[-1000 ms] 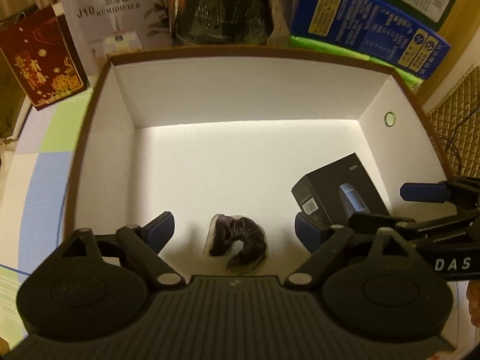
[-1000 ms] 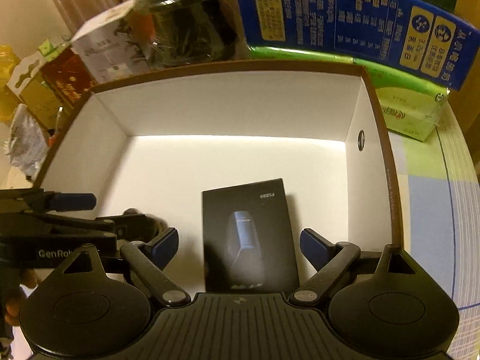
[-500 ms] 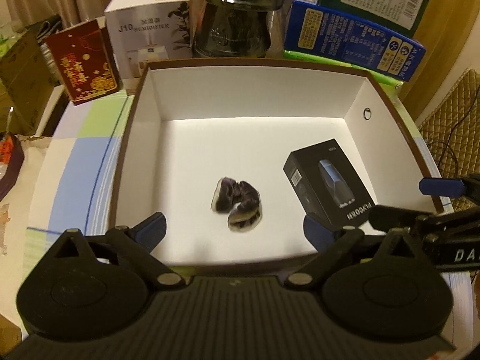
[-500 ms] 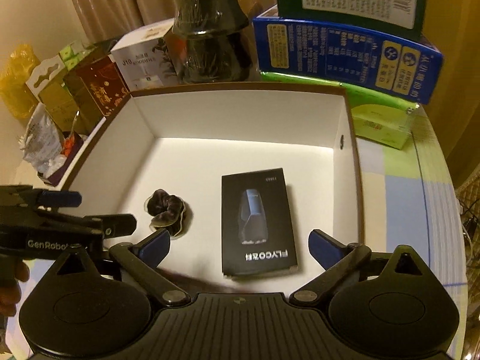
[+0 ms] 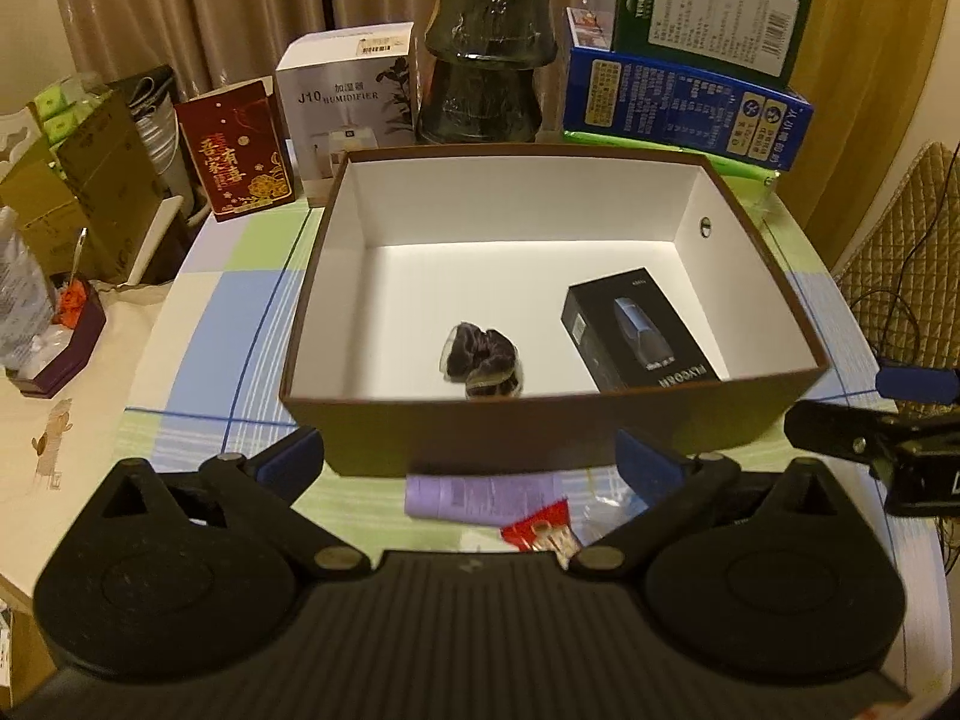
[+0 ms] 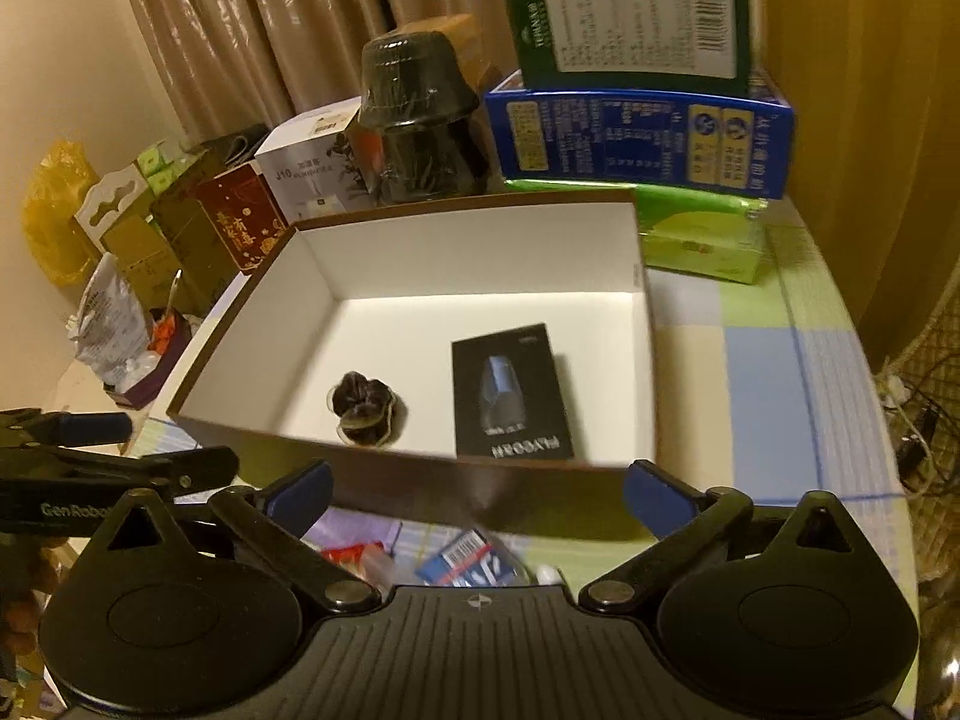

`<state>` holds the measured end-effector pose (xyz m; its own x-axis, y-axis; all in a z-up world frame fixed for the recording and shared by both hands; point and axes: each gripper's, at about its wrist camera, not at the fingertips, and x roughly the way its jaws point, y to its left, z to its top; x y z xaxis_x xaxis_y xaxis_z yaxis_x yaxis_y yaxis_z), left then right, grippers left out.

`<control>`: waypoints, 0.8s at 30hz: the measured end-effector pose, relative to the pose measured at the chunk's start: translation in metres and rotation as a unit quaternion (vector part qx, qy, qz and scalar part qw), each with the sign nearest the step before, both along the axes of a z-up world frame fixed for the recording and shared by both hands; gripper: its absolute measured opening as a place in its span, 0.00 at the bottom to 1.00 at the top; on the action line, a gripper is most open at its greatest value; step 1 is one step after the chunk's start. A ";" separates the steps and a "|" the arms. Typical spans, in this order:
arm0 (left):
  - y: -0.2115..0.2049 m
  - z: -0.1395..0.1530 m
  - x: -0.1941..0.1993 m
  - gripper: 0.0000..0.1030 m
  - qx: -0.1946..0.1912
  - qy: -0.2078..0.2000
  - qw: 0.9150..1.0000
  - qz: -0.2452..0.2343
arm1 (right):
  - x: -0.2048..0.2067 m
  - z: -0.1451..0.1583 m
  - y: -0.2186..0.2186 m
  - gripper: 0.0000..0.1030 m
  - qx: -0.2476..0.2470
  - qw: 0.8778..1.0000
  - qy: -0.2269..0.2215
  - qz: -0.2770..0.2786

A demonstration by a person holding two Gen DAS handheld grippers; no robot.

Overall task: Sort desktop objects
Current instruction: 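Lift both tools up out of the cardboard box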

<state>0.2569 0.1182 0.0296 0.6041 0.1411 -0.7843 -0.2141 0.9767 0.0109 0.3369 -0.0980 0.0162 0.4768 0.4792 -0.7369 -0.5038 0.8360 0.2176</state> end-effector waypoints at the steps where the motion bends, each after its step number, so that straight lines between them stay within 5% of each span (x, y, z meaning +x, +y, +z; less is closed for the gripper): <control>1: -0.003 0.001 -0.005 0.99 0.000 -0.002 1.000 0.001 | -0.005 0.001 -0.004 0.98 0.000 1.000 -0.001 0.000; 13: -0.041 0.007 -0.069 0.99 0.003 -0.030 1.000 0.007 | -0.060 0.009 -0.049 0.98 -0.012 0.999 -0.036 0.021; 24: -0.061 -0.014 -0.128 0.98 0.005 -0.003 1.000 0.024 | -0.110 -0.011 -0.095 0.98 -0.010 0.998 -0.036 0.044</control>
